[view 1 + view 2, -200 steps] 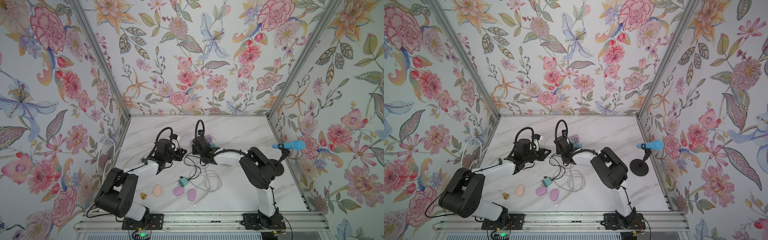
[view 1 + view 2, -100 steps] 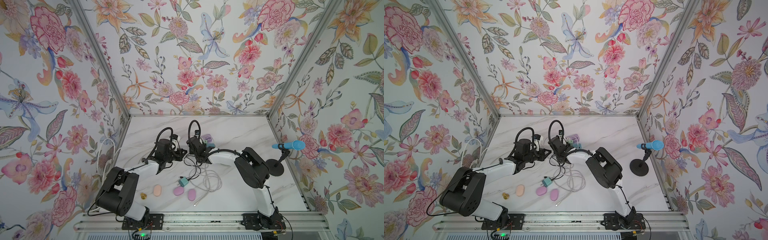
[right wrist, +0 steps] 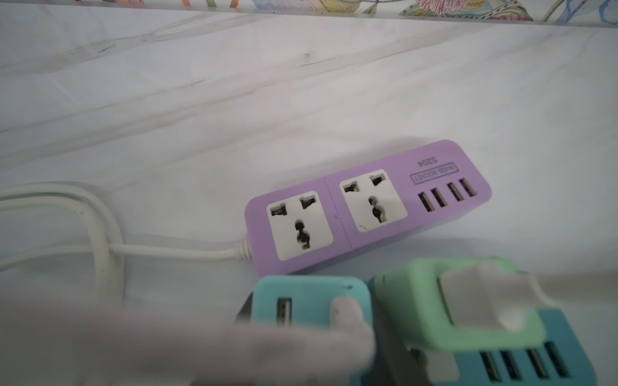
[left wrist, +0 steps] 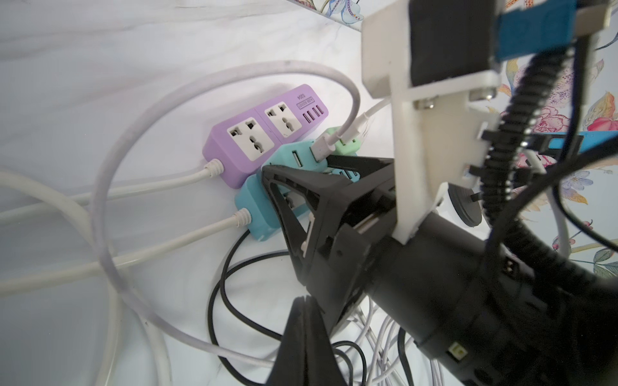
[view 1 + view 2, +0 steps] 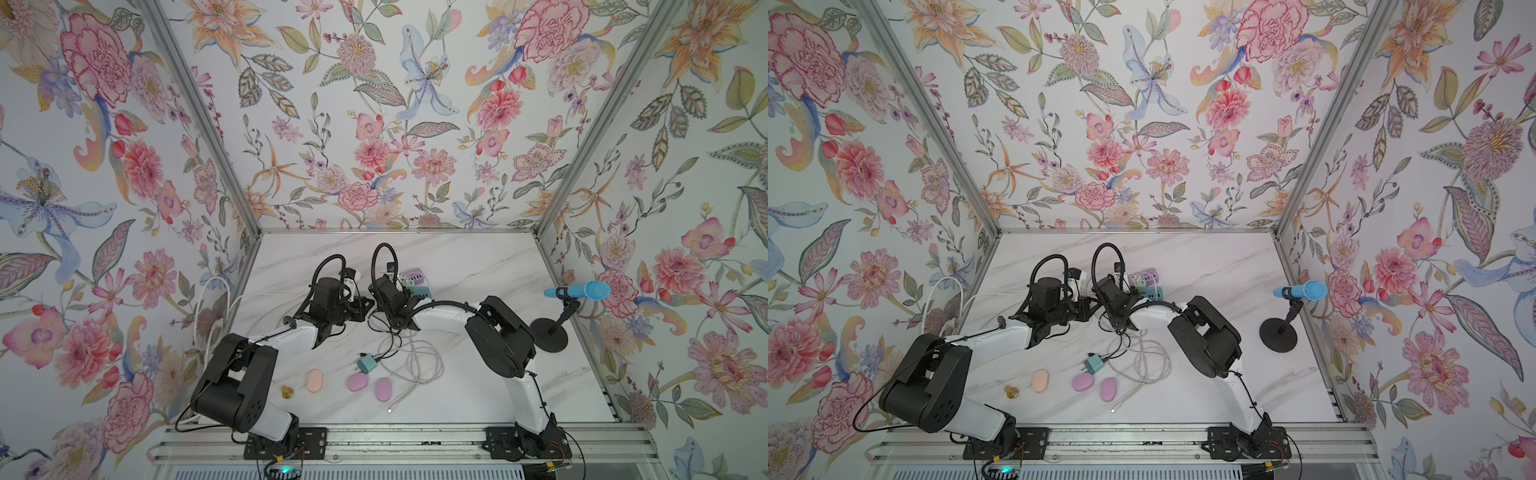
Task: Charge the bluetooth headset
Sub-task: Insert the plug into the socket.
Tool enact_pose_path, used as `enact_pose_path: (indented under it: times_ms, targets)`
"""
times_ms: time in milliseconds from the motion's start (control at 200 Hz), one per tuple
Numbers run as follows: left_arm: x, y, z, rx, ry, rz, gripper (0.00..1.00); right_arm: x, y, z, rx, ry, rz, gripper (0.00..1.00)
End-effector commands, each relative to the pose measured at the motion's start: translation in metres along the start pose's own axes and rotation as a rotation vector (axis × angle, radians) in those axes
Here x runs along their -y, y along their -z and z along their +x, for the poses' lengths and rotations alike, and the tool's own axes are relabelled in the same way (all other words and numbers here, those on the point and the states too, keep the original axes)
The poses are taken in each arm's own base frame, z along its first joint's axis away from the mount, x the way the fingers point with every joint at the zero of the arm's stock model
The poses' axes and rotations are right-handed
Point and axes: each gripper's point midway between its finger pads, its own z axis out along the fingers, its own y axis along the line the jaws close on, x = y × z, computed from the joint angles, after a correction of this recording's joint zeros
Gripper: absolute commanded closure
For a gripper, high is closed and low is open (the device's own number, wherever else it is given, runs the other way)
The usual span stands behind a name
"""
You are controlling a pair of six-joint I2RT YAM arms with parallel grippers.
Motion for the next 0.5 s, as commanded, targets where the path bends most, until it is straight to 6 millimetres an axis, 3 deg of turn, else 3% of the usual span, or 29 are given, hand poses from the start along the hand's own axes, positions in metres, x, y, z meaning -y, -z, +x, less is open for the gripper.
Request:
enact_pose_path:
  times_ms: [0,85,285,495]
  targets:
    - [0.001,0.0,0.001,0.01,0.002,0.012,1.0,0.048,0.012,0.188,-0.643,0.226,0.052,0.57]
    - [0.0,0.0,0.002,0.01,0.006,0.012,1.0,0.036,0.012,0.167,-0.619,0.19,0.005,0.47]
    - [0.001,0.0,0.003,0.011,0.007,0.019,1.0,0.014,0.016,0.117,-0.548,0.135,-0.087,0.46]
    - [0.006,0.002,-0.004,0.028,-0.006,0.031,1.0,0.001,0.049,0.071,-0.494,0.06,-0.202,0.47]
